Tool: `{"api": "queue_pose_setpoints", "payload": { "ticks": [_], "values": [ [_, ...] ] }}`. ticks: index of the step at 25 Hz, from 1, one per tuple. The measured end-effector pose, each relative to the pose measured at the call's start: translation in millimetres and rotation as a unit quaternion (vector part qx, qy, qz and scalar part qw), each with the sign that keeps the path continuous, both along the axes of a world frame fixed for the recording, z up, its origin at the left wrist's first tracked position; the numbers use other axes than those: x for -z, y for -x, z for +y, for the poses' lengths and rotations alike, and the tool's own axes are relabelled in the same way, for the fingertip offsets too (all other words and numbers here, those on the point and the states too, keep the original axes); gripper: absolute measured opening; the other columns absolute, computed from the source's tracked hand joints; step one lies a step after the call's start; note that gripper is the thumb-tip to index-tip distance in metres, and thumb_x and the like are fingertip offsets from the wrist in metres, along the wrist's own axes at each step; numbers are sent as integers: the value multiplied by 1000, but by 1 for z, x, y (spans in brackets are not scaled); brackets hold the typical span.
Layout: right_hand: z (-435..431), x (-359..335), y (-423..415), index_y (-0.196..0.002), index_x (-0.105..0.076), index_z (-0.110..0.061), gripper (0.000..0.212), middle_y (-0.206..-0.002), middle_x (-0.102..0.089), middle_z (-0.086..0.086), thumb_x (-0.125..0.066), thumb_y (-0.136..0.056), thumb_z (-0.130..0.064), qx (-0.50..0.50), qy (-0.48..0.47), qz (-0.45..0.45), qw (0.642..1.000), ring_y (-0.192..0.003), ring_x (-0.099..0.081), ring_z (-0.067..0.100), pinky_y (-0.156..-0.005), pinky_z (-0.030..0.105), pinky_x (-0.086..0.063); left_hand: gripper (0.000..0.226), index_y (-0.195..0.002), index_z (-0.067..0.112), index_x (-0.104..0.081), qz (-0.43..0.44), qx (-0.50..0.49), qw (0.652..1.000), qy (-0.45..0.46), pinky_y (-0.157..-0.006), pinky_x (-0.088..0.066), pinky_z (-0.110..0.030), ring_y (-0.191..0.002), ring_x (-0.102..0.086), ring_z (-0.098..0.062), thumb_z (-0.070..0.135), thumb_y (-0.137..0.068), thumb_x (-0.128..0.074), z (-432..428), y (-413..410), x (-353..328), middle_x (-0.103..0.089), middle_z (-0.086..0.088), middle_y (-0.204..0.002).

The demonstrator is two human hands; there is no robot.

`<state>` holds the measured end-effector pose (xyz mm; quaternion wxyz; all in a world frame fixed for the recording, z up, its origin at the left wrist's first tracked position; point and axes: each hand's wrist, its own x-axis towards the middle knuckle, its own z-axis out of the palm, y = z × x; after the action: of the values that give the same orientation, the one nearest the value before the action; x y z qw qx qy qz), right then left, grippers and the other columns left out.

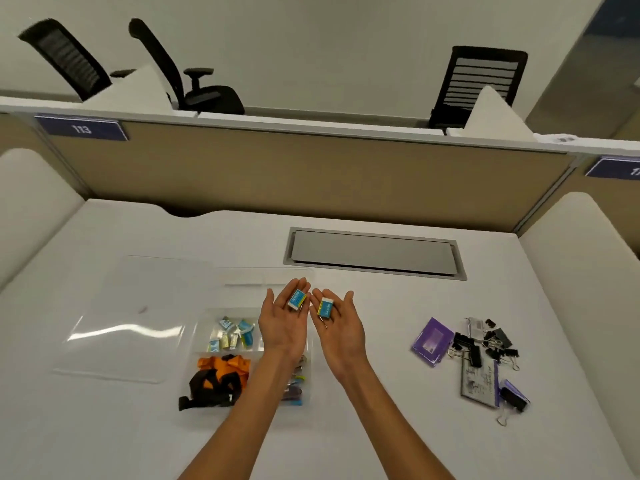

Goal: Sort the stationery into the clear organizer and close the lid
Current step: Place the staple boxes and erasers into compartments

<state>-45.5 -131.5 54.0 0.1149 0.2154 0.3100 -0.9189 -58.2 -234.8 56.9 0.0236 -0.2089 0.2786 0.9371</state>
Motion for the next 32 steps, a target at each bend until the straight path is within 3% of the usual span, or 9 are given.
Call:
{"api": "queue_pose_setpoints", "payload": {
  "ticks": [6, 10, 13, 15, 18, 24, 29, 32],
  "values": [
    [-93, 9, 3, -126, -56, -4, 47, -127, -64, 16, -47, -98, -41, -117, -81, -33, 989, -117, -63, 25, -109, 41, -44, 60, -126, -2, -58, -38, -44, 994, 95, -111, -39, -42, -125, -56, -32, 46, -102, -32, -101, -15, 17, -62, -20, -128],
    [-129, 11, 7, -119, -60, -8, 43, -124, -65, 15, -48, -97, -43, -180, -156, -48, 970, -109, -64, 19, -90, 28, -53, 64, -118, 7, -65, -81, -38, 974, 209, -107, -42, -41, -120, -60, -24, 57, -98, -31, -144, -16, 30, -70, -8, -118],
    [-141, 15, 10, -139, -45, -3, 59, -141, -52, 13, -44, -98, -47, -217, -206, -34, 953, -131, -49, 23, -111, 36, -40, 67, -117, 12, -66, -85, -30, 956, 281, -111, -37, -38, -119, -60, -17, 62, -96, -27, -160, -17, 36, -72, -2, -116],
    [-143, 19, 11, -143, -42, -5, 62, -144, -49, 11, -42, -99, -49, -234, -238, -18, 943, -136, -45, 23, -117, 38, -32, 66, -116, 16, -67, -77, -27, 946, 314, -110, -36, -36, -119, -60, -13, 64, -95, -26, -164, -17, 36, -72, 2, -116],
    [-137, 21, 10, -125, -59, -17, 45, -130, -63, 1, -49, -96, -49, -219, -310, 21, 925, -124, -57, 16, -110, 35, -42, 60, -112, 21, -69, -51, -17, 932, 358, -103, -40, -31, -115, -62, -9, 61, -96, -28, -164, -18, 31, -72, 6, -114],
    [-100, 4, 4, -104, -67, -21, 15, -103, -72, -1, -57, -95, -29, -180, -438, 121, 873, -92, -70, 17, -81, 33, -60, 22, -106, 15, -69, 31, 12, 888, 459, -82, -57, -32, -93, -70, -18, 25, -100, -51, -140, -17, 23, -74, 0, -102],
    [-31, -4, -9, -107, -67, -14, 18, -100, -72, 5, -56, -96, -23, -124, -499, 108, 851, -84, -70, 17, -72, 26, -59, 18, -102, 16, -69, 103, 102, 885, 443, -72, -58, -26, -84, -72, -22, 23, -98, -54, -70, -14, 24, -74, -5, -97],
    [21, -3, -21, -109, -65, -14, 19, -103, -71, 4, -56, -96, -25, -85, -526, 82, 842, -83, -69, 14, -69, 19, -57, 17, -101, 12, -68, 128, 163, 875, 437, -73, -59, -30, -85, -72, -27, 19, -98, -54, -14, -13, 24, -74, -8, -94]
  ]
}}
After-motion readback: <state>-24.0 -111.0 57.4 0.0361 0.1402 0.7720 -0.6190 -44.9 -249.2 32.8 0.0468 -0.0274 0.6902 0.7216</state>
